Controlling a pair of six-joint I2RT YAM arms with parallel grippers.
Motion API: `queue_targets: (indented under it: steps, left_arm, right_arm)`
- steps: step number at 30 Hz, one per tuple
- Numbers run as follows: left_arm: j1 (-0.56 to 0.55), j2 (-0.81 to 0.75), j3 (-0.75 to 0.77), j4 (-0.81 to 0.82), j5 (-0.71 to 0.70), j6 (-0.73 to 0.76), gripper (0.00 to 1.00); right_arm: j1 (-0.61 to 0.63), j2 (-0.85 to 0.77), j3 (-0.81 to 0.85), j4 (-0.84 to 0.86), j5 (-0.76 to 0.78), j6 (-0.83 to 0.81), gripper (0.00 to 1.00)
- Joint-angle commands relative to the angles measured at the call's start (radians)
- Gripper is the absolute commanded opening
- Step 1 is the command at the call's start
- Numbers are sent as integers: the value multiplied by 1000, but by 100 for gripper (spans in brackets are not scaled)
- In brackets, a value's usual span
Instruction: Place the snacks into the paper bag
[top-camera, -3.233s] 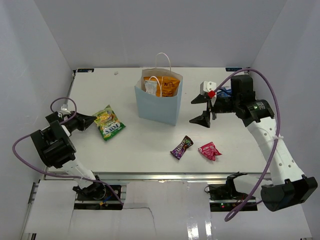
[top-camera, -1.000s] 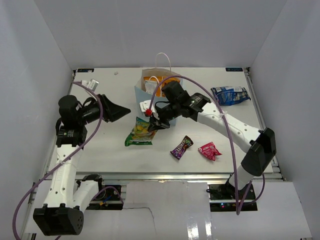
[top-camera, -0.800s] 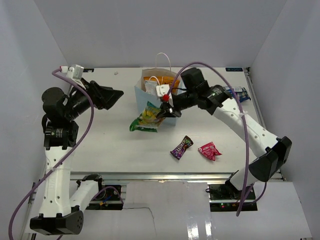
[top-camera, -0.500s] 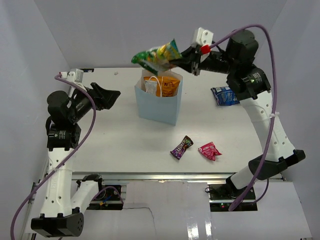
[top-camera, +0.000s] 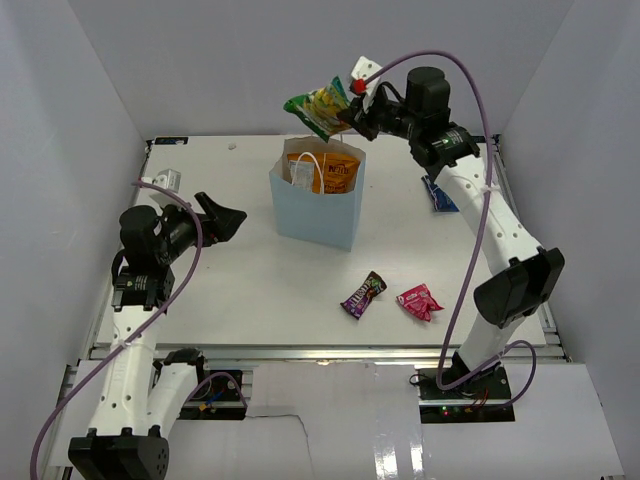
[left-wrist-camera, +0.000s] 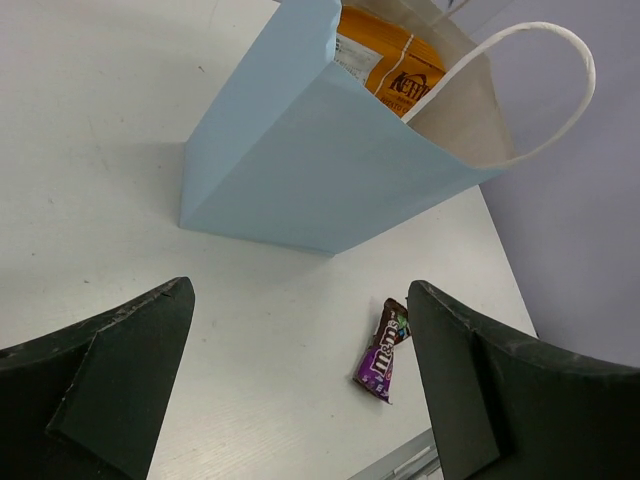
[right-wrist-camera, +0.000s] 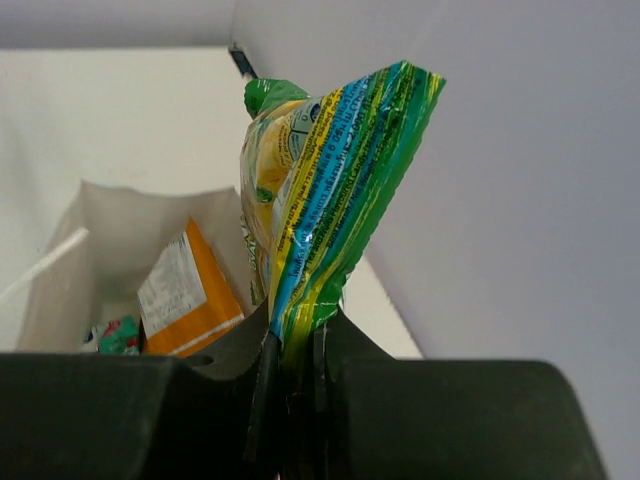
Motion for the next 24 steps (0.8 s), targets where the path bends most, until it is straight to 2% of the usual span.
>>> queue_targets:
  steps: [1,11,17,20,24]
  left_arm:
    - [0,-27,-17,17,-10,-9,98]
    - [0,-13,-47,31,-2,-6,98]
    - [0,-11,-66,41,1,-7,98]
    - [0,-1,-72,57,10,-13,98]
    - [0,10,-67,63,18,-12,98]
  right_arm:
    - [-3,-8,-9,83,48,-54,8]
    - [19,-14,-165,90,97,-198,8]
    - [22,-106,-328,162,99,-321,8]
    - [26,-125,-324,173,100,-353,8]
    - [33,-105,-293,72,84,-417,8]
